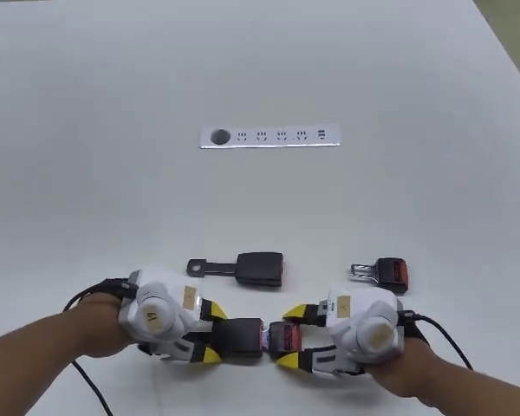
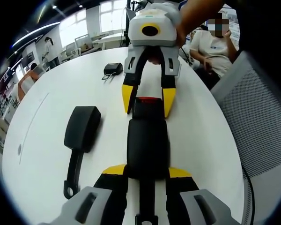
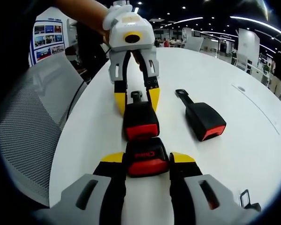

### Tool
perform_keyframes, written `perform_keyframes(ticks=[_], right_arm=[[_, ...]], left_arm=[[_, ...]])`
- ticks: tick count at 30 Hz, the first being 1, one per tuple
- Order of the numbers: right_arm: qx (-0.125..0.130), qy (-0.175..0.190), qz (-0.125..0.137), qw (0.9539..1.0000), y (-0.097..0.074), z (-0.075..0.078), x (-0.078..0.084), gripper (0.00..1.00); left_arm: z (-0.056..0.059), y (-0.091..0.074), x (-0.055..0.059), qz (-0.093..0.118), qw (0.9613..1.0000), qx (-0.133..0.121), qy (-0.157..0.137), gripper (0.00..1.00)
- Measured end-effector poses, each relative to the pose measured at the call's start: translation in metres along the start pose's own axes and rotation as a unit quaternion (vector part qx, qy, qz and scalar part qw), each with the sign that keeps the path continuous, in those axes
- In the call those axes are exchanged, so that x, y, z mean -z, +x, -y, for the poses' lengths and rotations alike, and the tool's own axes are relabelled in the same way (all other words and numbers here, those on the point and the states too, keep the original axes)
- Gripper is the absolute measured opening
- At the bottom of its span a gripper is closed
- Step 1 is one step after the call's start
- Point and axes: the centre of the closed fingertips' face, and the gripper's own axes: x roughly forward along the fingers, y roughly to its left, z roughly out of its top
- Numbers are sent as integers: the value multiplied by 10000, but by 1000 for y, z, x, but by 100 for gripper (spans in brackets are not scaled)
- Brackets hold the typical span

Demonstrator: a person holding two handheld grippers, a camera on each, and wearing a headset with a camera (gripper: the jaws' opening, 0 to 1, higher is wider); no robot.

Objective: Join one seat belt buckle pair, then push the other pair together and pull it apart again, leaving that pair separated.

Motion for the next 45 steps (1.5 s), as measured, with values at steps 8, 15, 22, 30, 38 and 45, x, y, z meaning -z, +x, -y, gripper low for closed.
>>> perform_keyframes(ticks=[8, 15, 22, 30, 38, 45], right_arm=[[0, -1, -125, 9999, 0, -1, -2, 35], [118, 247, -192, 9994, -6, 0, 1, 44], [364, 392, 29, 9986, -17, 10, -3, 60], [479, 505, 96, 9975, -35, 11, -4, 61], [640, 594, 192, 9960, -65, 23, -5, 63], [885, 722, 283, 9931, -92, 41, 1, 65]], left_arm=[[1, -1, 0, -70, 10000, -6, -64, 32], [1, -1, -1, -47, 9990, -80, -429, 56], [2, -12, -14, 68, 9980, -237, -581, 69], [-2, -25, -37, 473, 9938, -426, -910, 75], [-8, -41, -59, 879, 9862, -668, -1238, 81], [-11, -46, -67, 1050, 9813, -765, -1418, 84]])
